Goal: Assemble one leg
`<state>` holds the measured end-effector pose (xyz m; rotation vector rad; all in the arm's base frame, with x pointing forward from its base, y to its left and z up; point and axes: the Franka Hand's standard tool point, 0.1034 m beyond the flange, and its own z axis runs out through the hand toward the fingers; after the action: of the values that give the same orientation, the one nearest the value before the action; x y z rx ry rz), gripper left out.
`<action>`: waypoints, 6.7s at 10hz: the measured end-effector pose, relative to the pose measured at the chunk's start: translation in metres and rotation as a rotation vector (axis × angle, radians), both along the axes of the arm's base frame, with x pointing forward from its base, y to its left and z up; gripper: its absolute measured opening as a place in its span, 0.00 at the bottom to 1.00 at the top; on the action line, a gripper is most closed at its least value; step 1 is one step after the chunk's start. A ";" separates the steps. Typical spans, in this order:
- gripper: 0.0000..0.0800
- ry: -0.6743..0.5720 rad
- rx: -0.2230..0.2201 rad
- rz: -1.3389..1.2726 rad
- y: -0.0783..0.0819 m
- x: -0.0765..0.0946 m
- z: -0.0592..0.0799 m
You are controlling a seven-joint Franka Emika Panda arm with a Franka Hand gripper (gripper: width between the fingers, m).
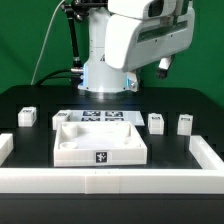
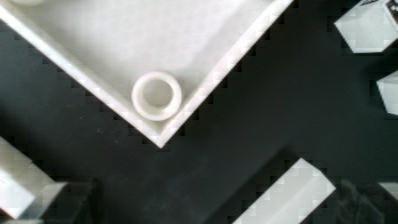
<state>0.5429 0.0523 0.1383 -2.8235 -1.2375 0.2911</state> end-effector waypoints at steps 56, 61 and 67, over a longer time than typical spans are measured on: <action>0.07 -0.153 0.153 0.721 -0.059 -0.103 -0.125; 0.07 -0.205 0.162 0.737 -0.002 -0.062 -0.124; 0.08 -0.209 0.155 0.731 0.005 -0.054 -0.124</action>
Offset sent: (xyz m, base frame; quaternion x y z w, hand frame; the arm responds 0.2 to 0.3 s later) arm 0.0000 0.0000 0.0000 0.0000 0.0000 0.0000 1.0000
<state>0.4892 0.0569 0.0140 -2.2071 -2.1902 -0.0871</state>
